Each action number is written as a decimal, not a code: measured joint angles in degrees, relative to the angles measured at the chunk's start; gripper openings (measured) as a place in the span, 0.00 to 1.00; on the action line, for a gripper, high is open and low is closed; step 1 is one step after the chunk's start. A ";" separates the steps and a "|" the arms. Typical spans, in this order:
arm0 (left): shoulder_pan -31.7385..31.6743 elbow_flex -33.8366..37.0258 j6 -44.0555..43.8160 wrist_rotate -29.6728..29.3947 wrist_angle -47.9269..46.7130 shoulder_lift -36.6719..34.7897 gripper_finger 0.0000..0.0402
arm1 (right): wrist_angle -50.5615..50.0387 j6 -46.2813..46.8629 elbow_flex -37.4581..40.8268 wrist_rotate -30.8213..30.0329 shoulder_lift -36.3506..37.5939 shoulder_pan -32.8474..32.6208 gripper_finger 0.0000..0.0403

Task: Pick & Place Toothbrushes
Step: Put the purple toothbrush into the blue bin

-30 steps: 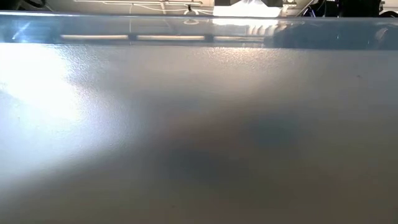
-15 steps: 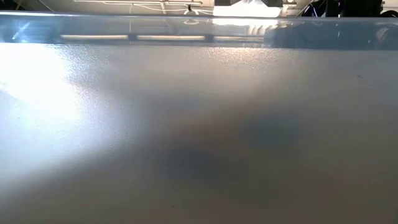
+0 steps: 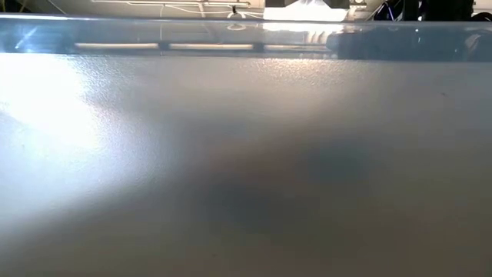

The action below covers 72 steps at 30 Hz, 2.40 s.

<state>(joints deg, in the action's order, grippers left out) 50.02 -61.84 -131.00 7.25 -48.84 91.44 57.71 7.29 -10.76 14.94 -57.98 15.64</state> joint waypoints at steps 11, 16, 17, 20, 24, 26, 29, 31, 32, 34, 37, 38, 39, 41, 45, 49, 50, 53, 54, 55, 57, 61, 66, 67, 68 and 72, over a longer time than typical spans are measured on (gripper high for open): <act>0.91 5.95 -1.40 1.92 4.19 0.00 0.38 | 0.00 0.00 0.00 0.00 0.00 0.00 0.01; 3.19 8.75 -4.91 2.72 7.27 0.00 0.38 | 0.00 0.00 0.00 0.00 0.01 0.00 0.01; 3.58 9.22 -5.82 2.73 8.05 0.00 0.38 | -0.02 0.00 0.00 0.00 0.00 0.01 0.01; 4.60 10.02 -7.57 2.70 10.35 0.00 0.38 | 0.11 0.00 0.00 0.00 0.00 0.00 0.01; 5.66 10.88 -9.94 2.61 10.73 0.00 0.38 | 0.11 0.00 0.00 0.00 0.00 0.02 0.01; 5.70 11.55 -10.27 2.50 11.80 0.00 0.38 | 0.11 0.00 0.00 0.00 0.00 0.00 0.01; 5.64 12.61 -10.07 0.92 13.70 0.00 0.38 | 0.11 0.00 0.00 0.00 0.01 0.01 0.01; 5.51 13.57 -9.61 -0.73 15.60 0.31 0.38 | 0.13 0.00 0.00 0.00 0.00 0.02 0.01; 5.53 14.14 -9.12 -1.34 16.68 0.49 0.38 | 0.13 0.00 0.00 0.00 0.00 0.02 0.01; 5.55 14.68 -8.41 -1.50 17.78 0.93 0.38 | 0.17 0.00 0.00 0.00 0.00 0.02 0.01; 5.49 14.67 -8.26 0.05 17.73 1.11 0.38 | 0.26 0.00 0.00 0.00 0.00 0.02 0.01; 5.49 14.69 -8.24 0.30 17.79 1.11 0.38 | 0.28 -0.02 0.00 0.00 0.00 0.02 0.01; 5.51 14.69 -8.22 0.49 17.81 1.14 0.38 | 0.28 -0.01 0.00 0.00 0.00 0.02 0.01; 5.49 14.71 -8.11 0.85 17.89 1.14 0.38 | 0.44 -0.02 0.00 0.00 0.00 0.01 0.01; 5.49 14.73 -5.55 1.02 18.03 1.22 0.38 | 0.42 0.00 0.00 0.00 0.00 0.02 0.01; 5.49 14.73 -5.51 1.08 18.14 1.25 0.38 | 0.42 0.00 0.00 0.00 0.00 0.02 0.01; 5.49 14.73 -5.51 1.16 18.18 1.25 0.37 | 0.42 -0.01 0.00 0.00 0.00 0.02 0.01; 5.49 14.75 -5.06 1.29 18.58 1.29 0.31 | 0.41 -0.01 0.00 0.00 0.00 0.02 0.01; 5.49 14.75 -4.57 1.39 18.69 1.31 0.29 | 0.41 -0.02 0.00 0.00 0.00 0.02 0.01; 5.49 14.75 -4.31 1.43 18.77 1.31 0.27 | 0.39 -0.02 0.00 0.00 0.00 0.02 0.01; 5.49 14.73 -4.24 1.46 18.94 1.35 0.22 | 0.39 -0.02 0.00 0.00 0.00 0.02 0.01; 5.51 14.73 -4.21 1.48 19.10 1.36 0.15 | 0.39 -0.01 0.00 0.00 0.00 0.02 0.01; 5.51 14.73 -2.48 1.51 19.19 1.38 0.09 | 0.39 0.00 0.00 0.00 0.00 0.00 0.01; 5.51 14.73 -2.37 1.52 19.19 1.38 0.08 | 0.39 0.00 0.00 0.00 0.00 0.01 0.01; 5.51 14.73 -2.29 1.50 19.17 1.38 0.06 | 0.39 0.00 0.00 0.00 0.00 0.00 0.01; 5.51 14.73 -1.94 1.50 19.08 1.38 0.02 | 0.38 -0.01 0.00 0.00 0.00 0.02 0.01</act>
<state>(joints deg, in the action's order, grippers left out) 55.53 -47.11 -132.94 8.75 -29.76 92.82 58.09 7.28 -10.76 14.94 -57.98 15.66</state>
